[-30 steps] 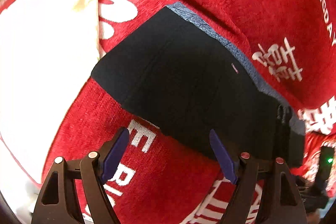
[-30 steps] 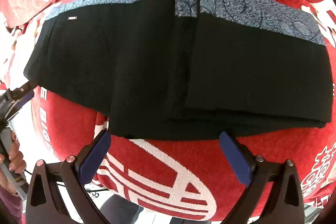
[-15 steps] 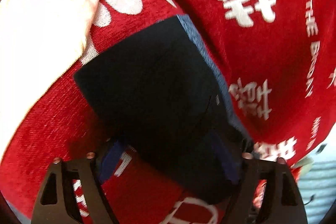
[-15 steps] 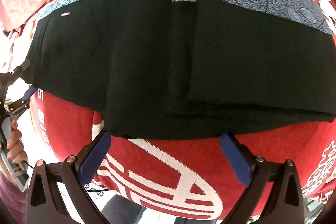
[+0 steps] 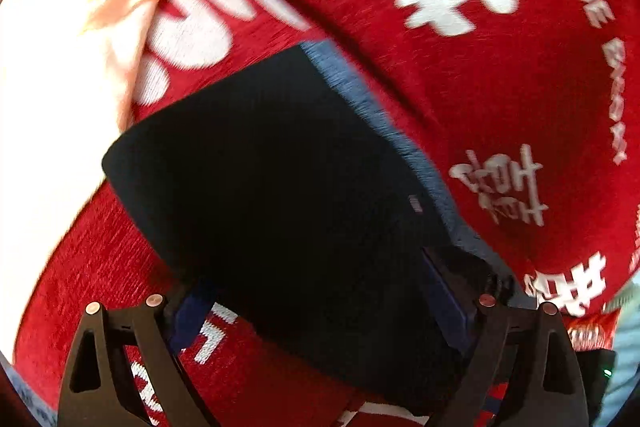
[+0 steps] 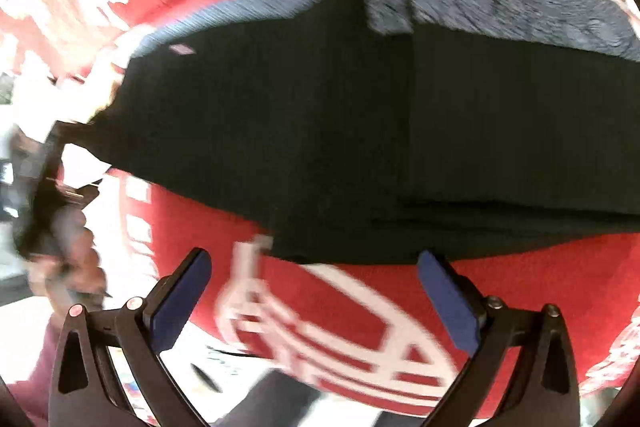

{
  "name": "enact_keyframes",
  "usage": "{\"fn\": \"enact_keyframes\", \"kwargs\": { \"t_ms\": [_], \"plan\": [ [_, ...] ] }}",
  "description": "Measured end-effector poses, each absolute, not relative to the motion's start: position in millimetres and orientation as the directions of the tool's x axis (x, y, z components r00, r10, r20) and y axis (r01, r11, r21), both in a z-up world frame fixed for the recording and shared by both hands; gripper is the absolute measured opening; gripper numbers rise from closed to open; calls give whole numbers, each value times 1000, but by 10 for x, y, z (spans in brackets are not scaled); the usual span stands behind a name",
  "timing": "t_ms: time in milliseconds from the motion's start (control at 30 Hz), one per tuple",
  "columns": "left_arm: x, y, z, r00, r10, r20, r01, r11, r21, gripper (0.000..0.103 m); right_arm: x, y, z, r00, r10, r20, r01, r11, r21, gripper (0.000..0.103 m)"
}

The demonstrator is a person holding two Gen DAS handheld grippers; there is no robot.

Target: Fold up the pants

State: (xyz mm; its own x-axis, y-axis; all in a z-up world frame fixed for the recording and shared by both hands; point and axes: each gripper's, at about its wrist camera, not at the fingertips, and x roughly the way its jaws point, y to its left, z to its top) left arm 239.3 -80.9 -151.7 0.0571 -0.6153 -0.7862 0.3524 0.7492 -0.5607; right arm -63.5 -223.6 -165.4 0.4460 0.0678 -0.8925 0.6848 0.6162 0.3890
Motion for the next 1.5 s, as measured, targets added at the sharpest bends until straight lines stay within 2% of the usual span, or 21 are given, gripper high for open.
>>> {"fn": "enact_keyframes", "kwargs": {
  "t_ms": [33, 100, 133, 167, 200, 233, 333, 467, 500, 833, 933, 1067, 1133, 1167, 1267, 1300, 1500],
  "plan": [
    [2404, -809, -1536, 58, -601, -797, 343, 762, -550, 89, -618, -2234, -1600, 480, 86, -873, 666, 612, 427, 103],
    [2376, -859, -1517, 87, -537, -839, 383, 796, -470, 67, -549, -2223, -1489, 529, 112, -841, 624, 621, 474, 103],
    [2359, -876, -1510, 105, -500, -860, 413, 808, -420, 61, -499, -2193, -1456, 545, 133, -828, 598, 630, 495, 103],
    [2327, -909, -1500, 130, -465, -876, 442, 818, -369, 50, -436, -2172, -1405, 552, 148, -821, 575, 645, 503, 103],
    [2298, -926, -1475, 156, -442, -884, 473, 819, -326, 43, -364, -2151, -1361, 549, 159, -820, 555, 665, 500, 103],
    [2269, -930, -1443, 179, -435, -882, 501, 812, -299, 41, -295, -2129, -1305, 542, 163, -825, 536, 689, 488, 103],
    [2119, -986, -1344, 257, -422, -869, 592, 780, -204, 39, -67, -2030, -1106, 524, 129, -842, 488, 765, 421, 103],
    [1746, -1144, -1263, 418, -380, -825, 725, 687, 51, 39, 273, -2136, -845, 483, 90, -871, 458, 822, 338, 103],
    [1703, -1169, -1252, 435, -381, -816, 734, 674, 77, 39, 409, -2155, -779, 465, 83, -881, 441, 842, 312, 103],
    [1511, -1223, -1249, 510, -395, -764, 764, 616, 191, 39, 1988, -1684, -504, 314, 166, -935, 155, 963, 223, 102],
    [1484, -1252, -1239, 522, -395, -755, 765, 609, 210, 39, 2286, -1542, -670, 207, 241, -948, 134, 953, 272, 102],
    [1432, -1253, -1211, 530, -401, -748, 765, 607, 216, 39, 2570, -1378, -993, 80, 210, -974, 123, 968, 219, 100],
    [1431, -1284, -1210, 525, -400, -751, 769, 602, 217, 39, 2620, -1420, -1123, 40, 204, -978, 146, 967, 208, 82],
    [1440, -1295, -1216, 513, -393, -763, 771, 602, 208, 39, 2627, -1474, -1192, 22, 199, -980, 164, 966, 200, 50],
    [1406, -1309, -1161, 503, -411, -761, 780, 595, 194, 39, 2504, -1705, -1217, 57, 236, -970, 221, 945, 243, 27],
    [1370, -1327, -1117, 504, -420, -754, 784, 588, 197, 39, 2455, -1748, -1189, 79, 243, -967, 226, 940, 254, 24],
    [1132, -1453, -730, 491, -473, -732, 807, 562, 179, 39, 1883, -2033, -808, 272, 329, -904, 235, 888, 394, 23]
  ]
}}
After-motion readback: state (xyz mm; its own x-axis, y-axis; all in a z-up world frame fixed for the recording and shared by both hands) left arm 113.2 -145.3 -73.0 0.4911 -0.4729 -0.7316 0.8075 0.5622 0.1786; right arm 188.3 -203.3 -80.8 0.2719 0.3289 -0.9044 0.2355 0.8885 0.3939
